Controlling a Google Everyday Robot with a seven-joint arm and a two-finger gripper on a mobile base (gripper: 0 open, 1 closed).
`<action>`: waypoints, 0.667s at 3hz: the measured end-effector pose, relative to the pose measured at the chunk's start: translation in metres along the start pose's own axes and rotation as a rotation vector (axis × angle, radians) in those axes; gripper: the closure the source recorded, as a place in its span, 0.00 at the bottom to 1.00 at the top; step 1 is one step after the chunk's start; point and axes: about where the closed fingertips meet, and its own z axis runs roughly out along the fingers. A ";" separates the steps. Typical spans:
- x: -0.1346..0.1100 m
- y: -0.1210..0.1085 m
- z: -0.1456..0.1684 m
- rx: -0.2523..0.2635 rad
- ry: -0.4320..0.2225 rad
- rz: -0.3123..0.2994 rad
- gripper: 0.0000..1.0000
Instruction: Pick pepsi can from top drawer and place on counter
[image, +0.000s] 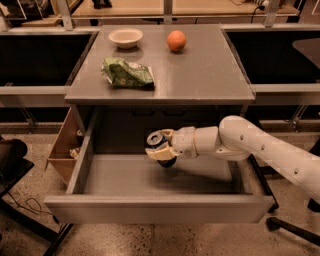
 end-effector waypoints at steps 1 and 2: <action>-0.040 -0.015 -0.047 0.059 0.086 -0.042 1.00; -0.102 -0.039 -0.114 0.140 0.122 -0.039 1.00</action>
Offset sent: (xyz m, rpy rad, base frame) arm 0.0283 -0.1220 0.1967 -0.1901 -0.0865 -0.1869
